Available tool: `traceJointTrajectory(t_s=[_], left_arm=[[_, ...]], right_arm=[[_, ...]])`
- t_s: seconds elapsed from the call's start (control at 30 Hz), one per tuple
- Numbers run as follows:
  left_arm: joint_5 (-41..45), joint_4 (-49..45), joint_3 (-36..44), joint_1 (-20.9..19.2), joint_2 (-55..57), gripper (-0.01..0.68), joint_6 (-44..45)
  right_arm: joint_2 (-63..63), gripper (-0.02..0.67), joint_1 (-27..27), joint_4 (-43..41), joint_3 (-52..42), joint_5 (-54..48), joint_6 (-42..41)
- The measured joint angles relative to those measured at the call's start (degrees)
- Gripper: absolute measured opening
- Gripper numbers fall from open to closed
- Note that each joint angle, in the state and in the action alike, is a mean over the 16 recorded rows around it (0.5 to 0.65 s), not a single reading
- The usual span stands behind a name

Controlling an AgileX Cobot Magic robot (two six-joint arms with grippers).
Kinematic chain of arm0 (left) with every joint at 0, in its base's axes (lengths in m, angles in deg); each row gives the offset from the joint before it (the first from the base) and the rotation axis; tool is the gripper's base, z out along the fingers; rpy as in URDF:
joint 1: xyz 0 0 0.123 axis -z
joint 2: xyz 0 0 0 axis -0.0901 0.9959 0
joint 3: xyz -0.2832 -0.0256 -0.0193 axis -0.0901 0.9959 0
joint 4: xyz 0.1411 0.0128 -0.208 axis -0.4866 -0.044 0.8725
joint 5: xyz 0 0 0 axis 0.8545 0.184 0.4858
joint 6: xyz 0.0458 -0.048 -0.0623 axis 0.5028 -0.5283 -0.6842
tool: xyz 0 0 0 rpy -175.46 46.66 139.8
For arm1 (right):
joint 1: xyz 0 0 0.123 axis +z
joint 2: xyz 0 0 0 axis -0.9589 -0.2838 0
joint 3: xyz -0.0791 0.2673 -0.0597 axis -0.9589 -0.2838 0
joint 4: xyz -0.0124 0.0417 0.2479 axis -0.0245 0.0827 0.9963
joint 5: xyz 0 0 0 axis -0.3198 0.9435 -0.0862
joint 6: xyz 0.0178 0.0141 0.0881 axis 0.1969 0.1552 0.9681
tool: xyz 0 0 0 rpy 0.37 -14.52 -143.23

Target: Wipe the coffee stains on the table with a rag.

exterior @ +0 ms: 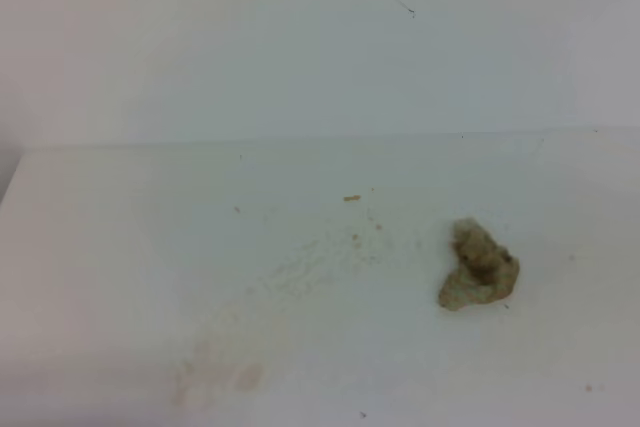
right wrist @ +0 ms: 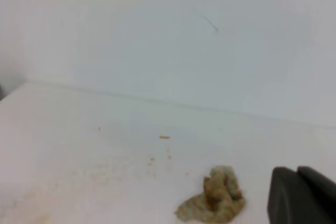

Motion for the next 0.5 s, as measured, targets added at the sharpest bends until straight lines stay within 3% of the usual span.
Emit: traceJointTrajectory(t_s=[0.5], left_arm=[[0.0,0.0,0.0,0.0,0.0,-0.003,0.0]], right_arm=[[3.8,0.003,-0.5,-2.5,-12.5,1.8,1.4]])
